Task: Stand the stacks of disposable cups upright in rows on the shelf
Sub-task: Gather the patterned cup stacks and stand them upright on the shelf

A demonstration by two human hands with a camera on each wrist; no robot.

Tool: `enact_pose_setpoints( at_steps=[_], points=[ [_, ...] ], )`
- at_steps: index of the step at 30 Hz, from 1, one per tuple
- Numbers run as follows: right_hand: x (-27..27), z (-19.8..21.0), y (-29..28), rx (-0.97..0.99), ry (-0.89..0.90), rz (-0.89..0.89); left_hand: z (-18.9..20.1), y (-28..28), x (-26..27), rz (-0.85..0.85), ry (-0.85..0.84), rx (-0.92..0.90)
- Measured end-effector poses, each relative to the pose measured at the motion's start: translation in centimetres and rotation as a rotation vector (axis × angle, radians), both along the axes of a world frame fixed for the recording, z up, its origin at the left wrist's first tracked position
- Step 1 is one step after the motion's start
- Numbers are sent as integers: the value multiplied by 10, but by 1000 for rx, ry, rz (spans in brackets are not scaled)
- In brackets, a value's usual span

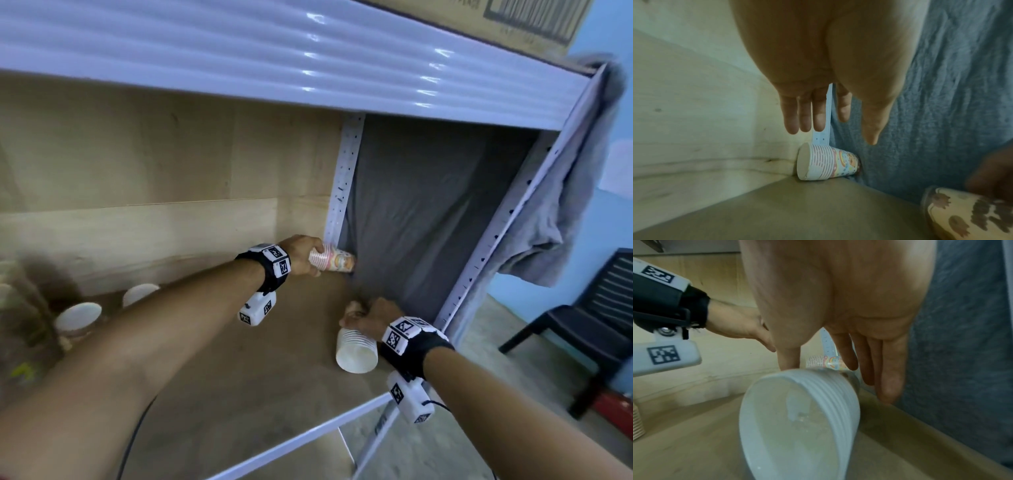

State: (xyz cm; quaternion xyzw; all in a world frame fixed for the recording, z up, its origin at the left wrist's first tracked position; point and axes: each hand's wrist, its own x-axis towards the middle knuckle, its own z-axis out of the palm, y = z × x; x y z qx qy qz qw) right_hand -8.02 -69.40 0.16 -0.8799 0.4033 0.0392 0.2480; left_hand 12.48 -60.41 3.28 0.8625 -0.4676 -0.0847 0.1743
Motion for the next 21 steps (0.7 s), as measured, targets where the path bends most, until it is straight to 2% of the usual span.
enact_pose_setpoints(
  at_steps=[6, 13, 21],
  points=[
    [4, -3, -2, 59, -2, 42, -13, -33, 18, -23, -21, -26],
    [11, -3, -10, 122, 61, 153, -24, -65, 36, -79, -109, 33],
    [16, -12, -15, 143, 56, 155, -38, -91, 50, -127, -224, 95]
  ],
)
